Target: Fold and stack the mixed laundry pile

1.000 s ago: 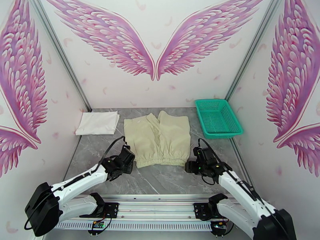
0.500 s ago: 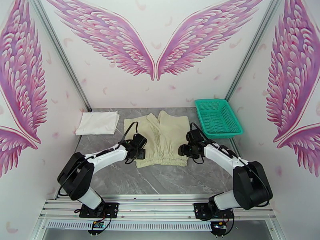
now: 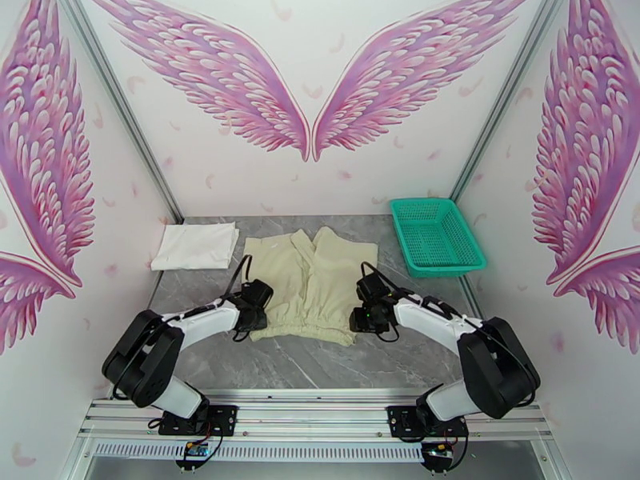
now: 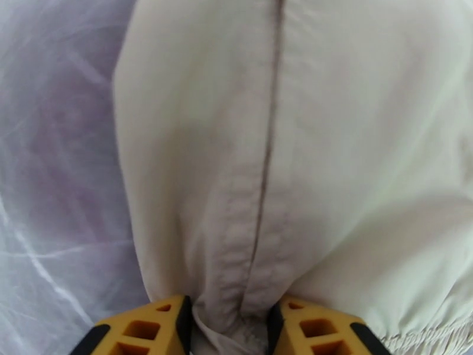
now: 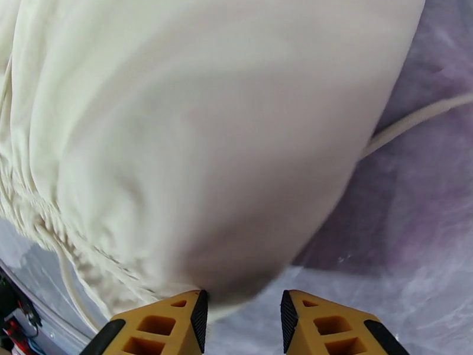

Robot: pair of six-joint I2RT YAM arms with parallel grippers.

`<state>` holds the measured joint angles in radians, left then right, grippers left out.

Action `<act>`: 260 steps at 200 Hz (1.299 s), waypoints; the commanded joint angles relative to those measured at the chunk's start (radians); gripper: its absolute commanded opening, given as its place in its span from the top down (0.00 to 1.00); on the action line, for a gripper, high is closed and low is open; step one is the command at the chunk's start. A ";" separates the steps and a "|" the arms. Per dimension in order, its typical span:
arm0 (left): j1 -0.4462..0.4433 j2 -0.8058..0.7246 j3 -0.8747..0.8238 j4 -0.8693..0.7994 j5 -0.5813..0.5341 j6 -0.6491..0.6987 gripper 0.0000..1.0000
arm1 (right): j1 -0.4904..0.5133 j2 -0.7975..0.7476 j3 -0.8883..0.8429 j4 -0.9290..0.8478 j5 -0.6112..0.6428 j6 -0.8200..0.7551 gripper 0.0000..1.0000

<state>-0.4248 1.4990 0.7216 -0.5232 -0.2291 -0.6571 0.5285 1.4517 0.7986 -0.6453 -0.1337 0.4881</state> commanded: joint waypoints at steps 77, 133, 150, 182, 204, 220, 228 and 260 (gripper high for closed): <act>0.159 -0.197 0.233 -0.273 0.024 0.129 0.32 | 0.031 0.010 0.304 -0.117 0.090 -0.112 0.50; 0.144 -0.047 0.112 -0.079 0.201 0.020 0.63 | -0.110 0.464 0.623 0.036 0.026 -0.249 0.84; 0.180 0.044 0.162 -0.054 0.214 0.034 0.65 | -0.135 0.544 0.671 0.021 0.025 -0.227 0.90; 0.238 0.193 0.304 0.007 0.184 0.031 0.64 | -0.160 0.547 0.573 0.020 0.058 -0.117 0.93; 0.259 0.360 0.460 0.005 0.207 0.049 0.65 | -0.160 0.488 0.446 0.027 0.074 -0.056 0.92; 0.259 0.478 0.608 -0.015 0.223 0.059 0.66 | -0.158 0.426 0.345 0.041 0.079 -0.011 0.92; 0.259 0.532 0.672 -0.022 0.229 0.058 0.66 | -0.154 0.385 0.291 0.047 0.083 0.012 0.92; 0.246 0.723 0.911 -0.064 0.266 0.058 0.67 | -0.105 0.218 0.100 0.043 0.117 0.106 0.93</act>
<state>-0.1669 2.1040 1.4860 -0.5575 -0.0067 -0.6128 0.3813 1.7641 1.0290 -0.5449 -0.0643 0.4877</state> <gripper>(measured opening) 0.330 0.081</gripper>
